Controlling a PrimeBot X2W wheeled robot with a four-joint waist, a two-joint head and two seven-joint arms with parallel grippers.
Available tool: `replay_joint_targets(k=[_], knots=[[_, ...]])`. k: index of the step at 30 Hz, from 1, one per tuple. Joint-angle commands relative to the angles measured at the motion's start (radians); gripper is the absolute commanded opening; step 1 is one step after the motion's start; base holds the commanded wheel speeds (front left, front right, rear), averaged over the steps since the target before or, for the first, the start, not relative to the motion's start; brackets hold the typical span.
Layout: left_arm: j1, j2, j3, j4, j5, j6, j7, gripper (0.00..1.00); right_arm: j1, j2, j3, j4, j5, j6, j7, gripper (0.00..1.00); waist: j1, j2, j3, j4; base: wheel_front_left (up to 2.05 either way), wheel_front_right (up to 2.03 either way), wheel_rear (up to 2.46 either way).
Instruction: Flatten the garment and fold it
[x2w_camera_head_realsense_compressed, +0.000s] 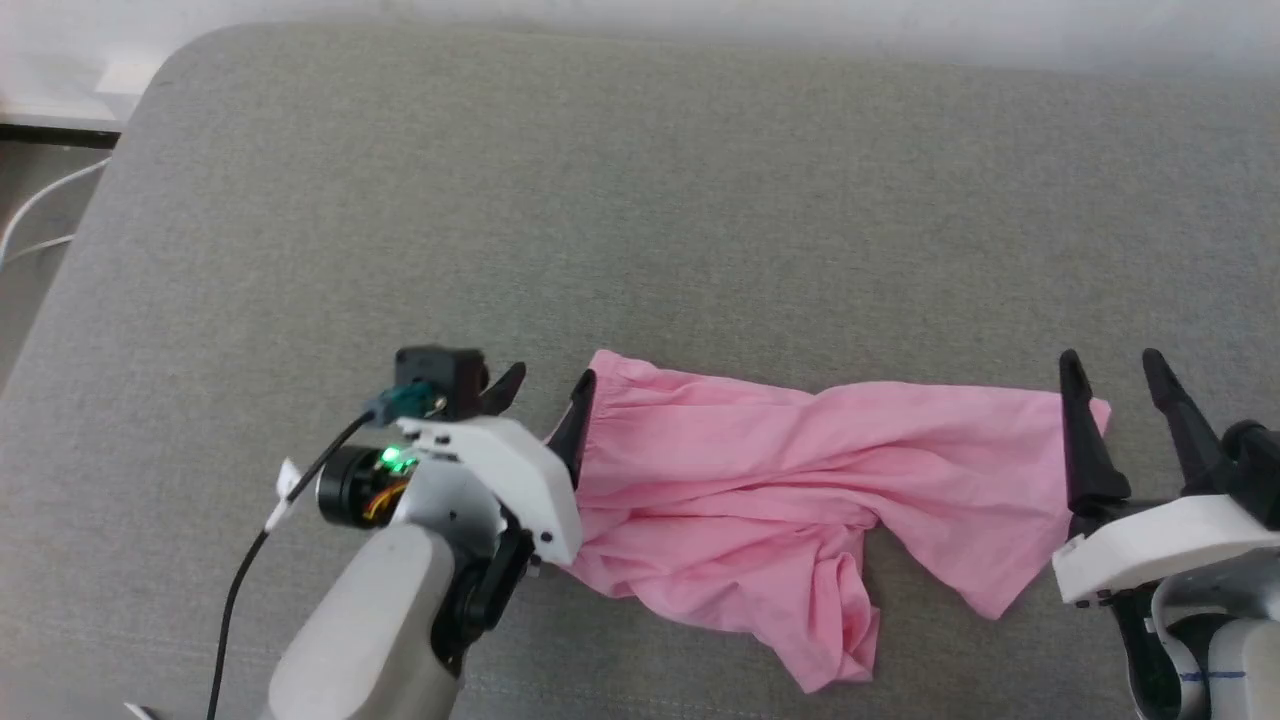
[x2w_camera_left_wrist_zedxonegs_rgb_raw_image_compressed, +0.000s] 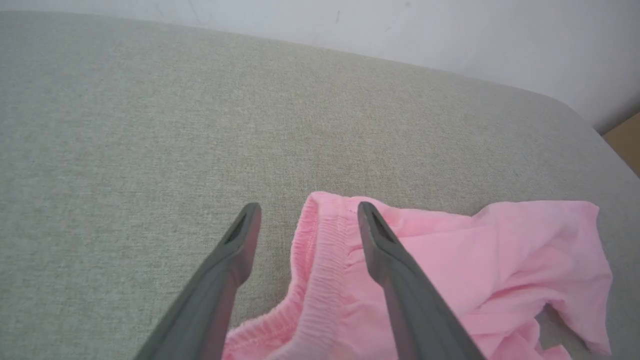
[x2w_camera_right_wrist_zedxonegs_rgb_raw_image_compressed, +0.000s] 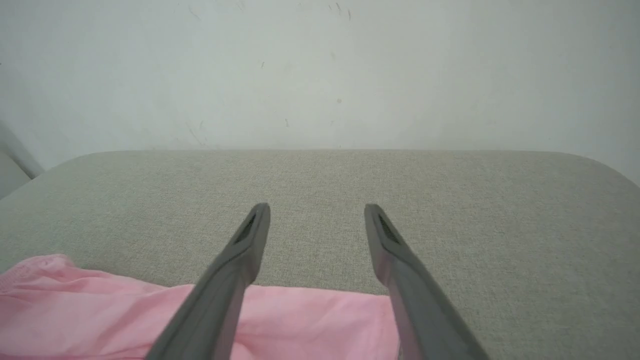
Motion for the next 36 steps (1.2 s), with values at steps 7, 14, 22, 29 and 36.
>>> replay_joint_targets(k=[7,14,22,29,36], knots=[[-0.148,-0.010,-0.046,0.123,0.017,-0.007,0.165,1.00,-0.019,0.001,0.015,-0.003,0.015,-0.002,-0.003,1.00,0.0000,0.0002,0.040,-0.051,0.00,0.00,0.00],[-0.205,-0.007,-0.061,0.160,-0.009,-0.011,0.299,0.92,-0.029,0.001,0.021,0.007,0.020,-0.002,-0.013,1.00,0.0000,0.0002,0.064,-0.083,0.00,0.00,0.00],[-0.173,0.009,-0.061,0.093,-0.013,0.002,0.296,0.00,-0.030,0.001,0.012,0.022,0.022,-0.002,-0.025,1.00,0.0000,0.0002,0.057,-0.088,0.00,0.00,0.00],[-0.054,0.020,0.017,0.018,-0.029,0.065,0.147,0.00,-0.033,0.001,-0.011,0.039,-0.010,-0.002,0.003,1.00,0.0000,0.0002,0.061,-0.066,0.00,0.00,0.00],[-0.002,0.015,0.038,-0.004,-0.049,0.060,0.075,0.00,-0.099,0.001,-0.017,0.116,-0.056,-0.002,0.155,1.00,0.0000,0.0002,0.092,-0.043,0.00,0.00,0.00]])
